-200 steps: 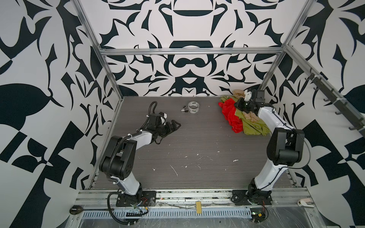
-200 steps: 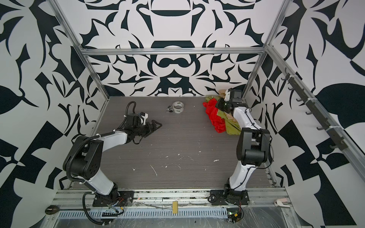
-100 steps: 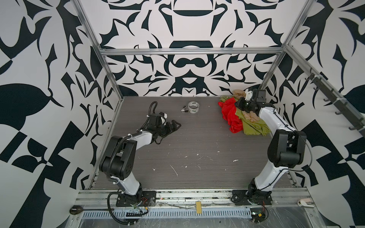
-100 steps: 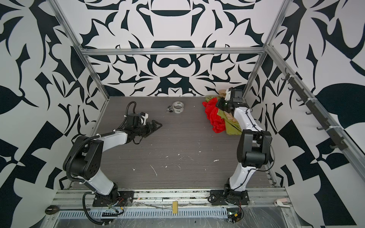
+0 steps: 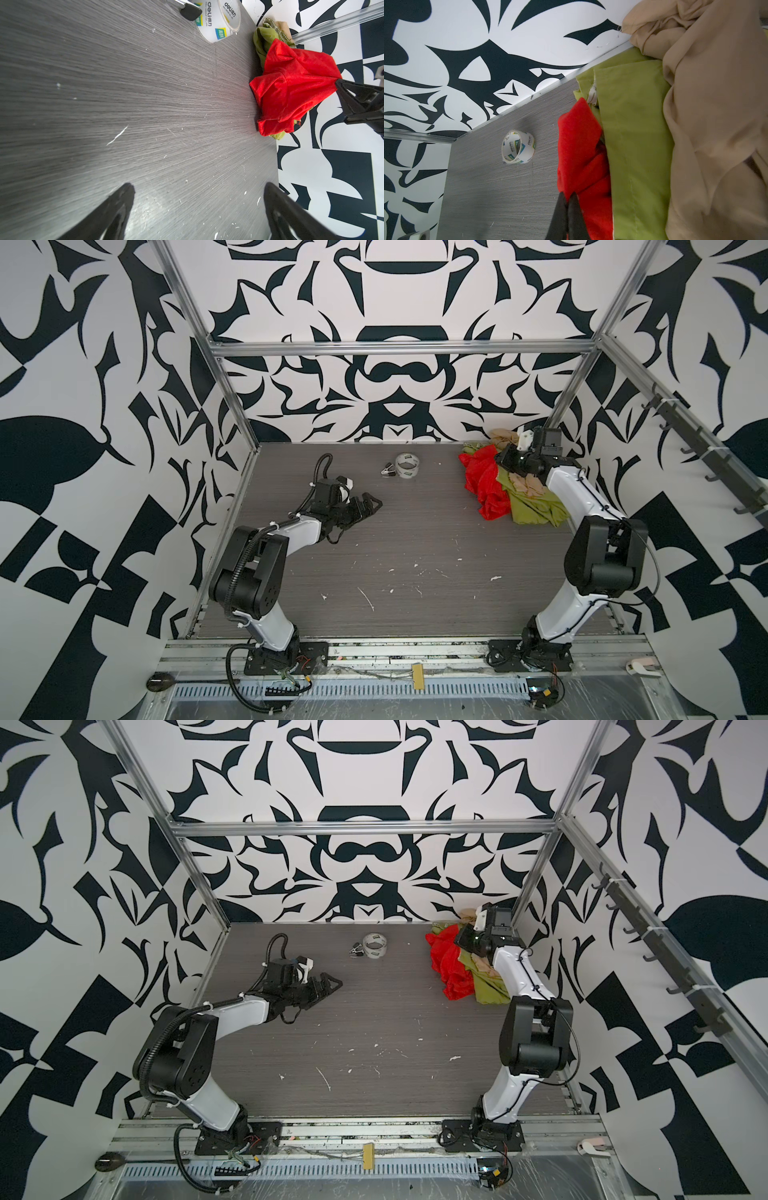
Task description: Pick out a specific cloth from the pile
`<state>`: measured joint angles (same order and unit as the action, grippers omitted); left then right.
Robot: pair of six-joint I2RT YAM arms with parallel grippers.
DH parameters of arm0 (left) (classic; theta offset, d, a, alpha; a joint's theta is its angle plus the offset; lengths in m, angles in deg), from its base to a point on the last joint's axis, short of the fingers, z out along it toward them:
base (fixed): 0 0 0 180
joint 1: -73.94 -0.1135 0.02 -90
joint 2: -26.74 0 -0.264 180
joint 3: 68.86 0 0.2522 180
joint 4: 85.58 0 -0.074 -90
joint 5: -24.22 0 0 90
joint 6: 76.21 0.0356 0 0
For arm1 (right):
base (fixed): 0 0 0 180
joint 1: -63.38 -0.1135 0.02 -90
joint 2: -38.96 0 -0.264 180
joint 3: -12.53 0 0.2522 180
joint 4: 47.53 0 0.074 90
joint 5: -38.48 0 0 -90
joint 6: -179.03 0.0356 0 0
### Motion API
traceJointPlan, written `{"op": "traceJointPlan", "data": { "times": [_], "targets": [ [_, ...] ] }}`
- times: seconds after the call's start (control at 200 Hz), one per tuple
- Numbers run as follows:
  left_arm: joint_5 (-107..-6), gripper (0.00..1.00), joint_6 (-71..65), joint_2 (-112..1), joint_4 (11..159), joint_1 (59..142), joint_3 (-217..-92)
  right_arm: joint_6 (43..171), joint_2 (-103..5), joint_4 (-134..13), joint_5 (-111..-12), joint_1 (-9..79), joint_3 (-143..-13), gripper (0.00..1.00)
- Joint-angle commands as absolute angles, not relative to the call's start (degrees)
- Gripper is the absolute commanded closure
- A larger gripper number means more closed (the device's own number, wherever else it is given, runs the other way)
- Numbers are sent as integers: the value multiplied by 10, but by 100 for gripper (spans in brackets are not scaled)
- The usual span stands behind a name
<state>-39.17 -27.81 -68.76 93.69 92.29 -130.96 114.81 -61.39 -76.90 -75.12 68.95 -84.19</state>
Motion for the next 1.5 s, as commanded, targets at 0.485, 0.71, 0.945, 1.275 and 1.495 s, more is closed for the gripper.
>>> {"op": "traceJointPlan", "data": {
  "times": [0.485, 0.71, 0.945, 1.275, 1.495],
  "targets": [
    [-388, 1, -284, -674, 951, 926, -1305, 1150, -568, -732, -773, 689, -848, 100],
    [-388, 1, -284, -674, 953, 925, -1305, 1150, -561, -732, -775, 689, -847, 100],
    [-387, 1, -285, -675, 954, 927, -1306, 1150, -553, -731, -774, 690, -843, 100],
    [-389, 1, -286, -674, 955, 929, -1305, 1150, -544, -731, -775, 689, -840, 100],
    [-388, 1, -286, -673, 955, 929, -1304, 1150, -537, -730, -774, 689, -836, 100]
  ]
}}
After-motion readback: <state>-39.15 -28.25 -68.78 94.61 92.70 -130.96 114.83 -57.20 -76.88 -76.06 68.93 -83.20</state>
